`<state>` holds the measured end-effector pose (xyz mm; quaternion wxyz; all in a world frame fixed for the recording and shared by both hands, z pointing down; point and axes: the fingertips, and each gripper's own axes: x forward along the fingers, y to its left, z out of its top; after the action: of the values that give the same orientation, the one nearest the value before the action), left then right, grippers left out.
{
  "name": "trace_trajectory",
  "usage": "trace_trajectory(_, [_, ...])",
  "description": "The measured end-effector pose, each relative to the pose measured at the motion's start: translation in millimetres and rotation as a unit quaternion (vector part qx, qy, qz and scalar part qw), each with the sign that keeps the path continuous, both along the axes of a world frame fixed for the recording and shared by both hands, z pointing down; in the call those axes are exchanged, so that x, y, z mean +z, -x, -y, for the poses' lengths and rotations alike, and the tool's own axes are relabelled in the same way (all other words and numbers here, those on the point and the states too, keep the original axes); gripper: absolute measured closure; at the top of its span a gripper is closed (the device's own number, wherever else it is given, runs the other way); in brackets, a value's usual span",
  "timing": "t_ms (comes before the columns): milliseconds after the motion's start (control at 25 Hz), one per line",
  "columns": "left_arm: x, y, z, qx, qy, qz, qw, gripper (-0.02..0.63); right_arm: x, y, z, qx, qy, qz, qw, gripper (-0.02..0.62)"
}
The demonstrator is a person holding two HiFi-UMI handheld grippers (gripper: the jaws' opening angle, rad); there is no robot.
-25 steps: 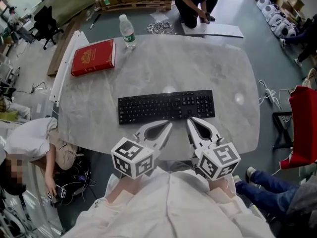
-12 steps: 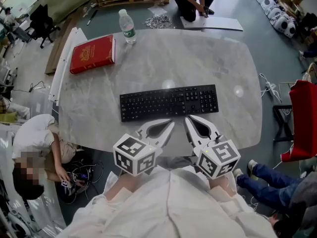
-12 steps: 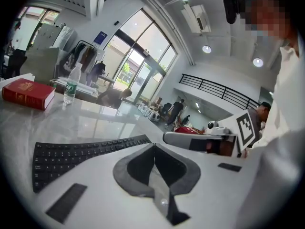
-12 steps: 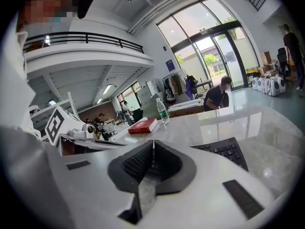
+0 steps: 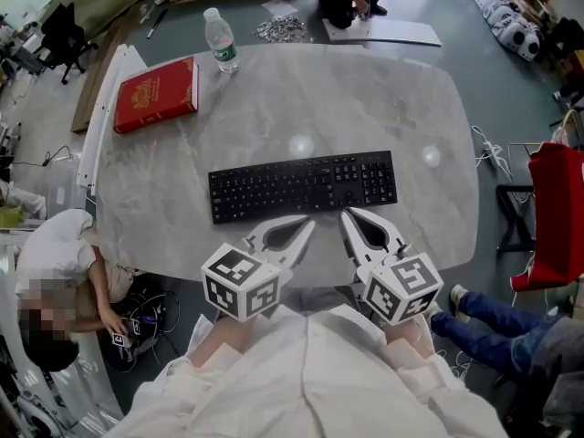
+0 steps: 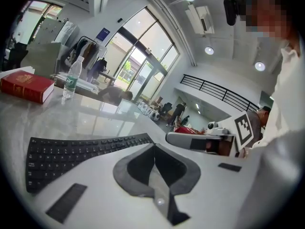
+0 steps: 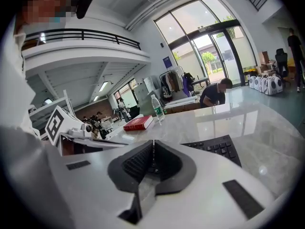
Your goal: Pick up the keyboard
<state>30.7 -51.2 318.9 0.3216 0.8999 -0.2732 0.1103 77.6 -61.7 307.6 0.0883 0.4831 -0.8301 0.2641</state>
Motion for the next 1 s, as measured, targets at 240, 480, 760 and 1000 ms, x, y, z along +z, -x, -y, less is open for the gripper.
trace_trajectory(240, [19.2, 8.2, 9.3, -0.012, 0.016, 0.010, 0.9998, 0.592, 13.2, -6.3, 4.3, -0.002, 0.011, -0.001, 1.000, 0.563])
trace_trajectory(480, [39.3, 17.6, 12.9, -0.017, 0.039, 0.020, 0.9989, 0.592, 33.8, -11.6, 6.3, 0.003, 0.036, 0.001, 0.999, 0.563])
trace_trajectory(760, [59.0, 18.5, 16.0, -0.013, 0.056, 0.027, 0.9980, 0.592, 50.5, -22.7, 9.2, 0.010, 0.052, -0.004, 0.999, 0.563])
trace_trajectory(1000, [71.7, 15.0, 18.2, 0.006, 0.051, 0.033, 0.9981, 0.592, 64.3, -39.3, 12.8, 0.031, 0.059, -0.007, 0.998, 0.561])
